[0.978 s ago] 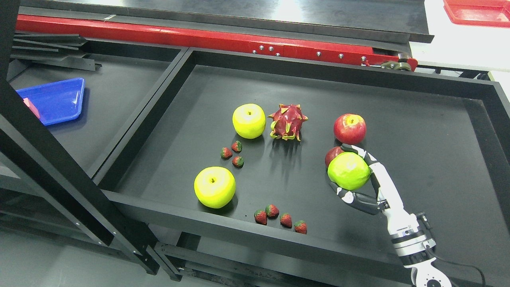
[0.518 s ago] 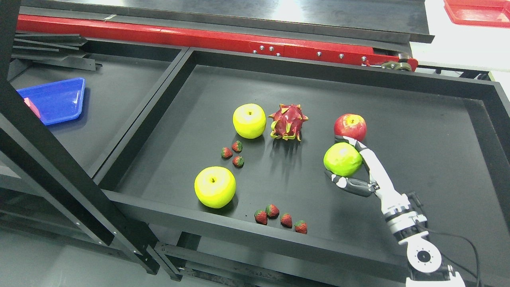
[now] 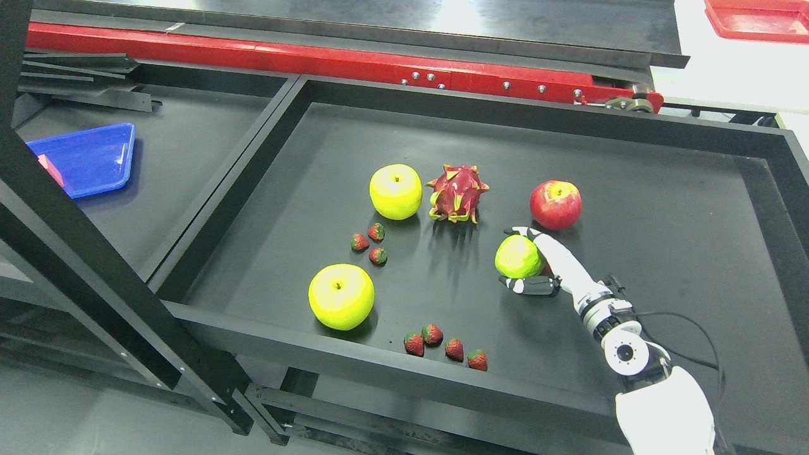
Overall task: Place green apple on left shelf middle layer
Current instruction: 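Open the right hand to release the green apple on the tray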
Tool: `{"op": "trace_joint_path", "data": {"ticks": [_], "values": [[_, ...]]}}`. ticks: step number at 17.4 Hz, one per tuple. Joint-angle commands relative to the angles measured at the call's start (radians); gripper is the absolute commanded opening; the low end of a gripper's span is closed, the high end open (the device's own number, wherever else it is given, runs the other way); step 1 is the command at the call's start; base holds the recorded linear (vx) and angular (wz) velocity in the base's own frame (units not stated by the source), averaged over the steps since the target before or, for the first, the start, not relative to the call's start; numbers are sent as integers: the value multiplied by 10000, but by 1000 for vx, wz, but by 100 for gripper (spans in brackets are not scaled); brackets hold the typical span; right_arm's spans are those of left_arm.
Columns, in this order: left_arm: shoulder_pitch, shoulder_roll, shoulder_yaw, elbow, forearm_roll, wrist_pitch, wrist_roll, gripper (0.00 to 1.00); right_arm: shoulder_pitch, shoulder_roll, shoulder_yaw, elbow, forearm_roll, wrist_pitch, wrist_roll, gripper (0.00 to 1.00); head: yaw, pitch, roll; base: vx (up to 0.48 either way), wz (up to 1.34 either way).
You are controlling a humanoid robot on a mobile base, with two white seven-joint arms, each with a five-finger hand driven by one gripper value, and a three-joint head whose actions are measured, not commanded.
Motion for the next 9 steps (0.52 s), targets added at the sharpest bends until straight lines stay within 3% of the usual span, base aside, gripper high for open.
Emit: {"op": "trace_joint_path", "data": {"ticks": [1, 3, 4, 5, 7, 9], "values": [[0, 175, -2, -1, 0, 0, -1, 100, -808, -399, 1108, 2986, 760, 350, -29, 14, 0, 0, 0, 0, 0], [0, 175, -2, -1, 0, -16, 14, 100, -808, -400, 1123, 2940, 715, 397, -13, 47, 0, 0, 0, 0, 0], [0, 175, -2, -1, 0, 0, 14, 100, -762, -400, 1032, 2879, 654, 397, -13, 69, 0, 0, 0, 0, 0], [0, 175, -2, -1, 0, -16, 14, 100, -732, -400, 986, 2727, 623, 397, 2, 81, 0, 0, 0, 0, 0], [0, 175, -2, -1, 0, -16, -1, 100, -670, -430, 818, 2390, 592, 397, 93, 94, 0, 0, 0, 0, 0], [0, 175, -2, -1, 0, -16, -1, 100, -578, -415, 710, 2007, 561, 367, 79, 100, 0, 0, 0, 0, 0]]}}
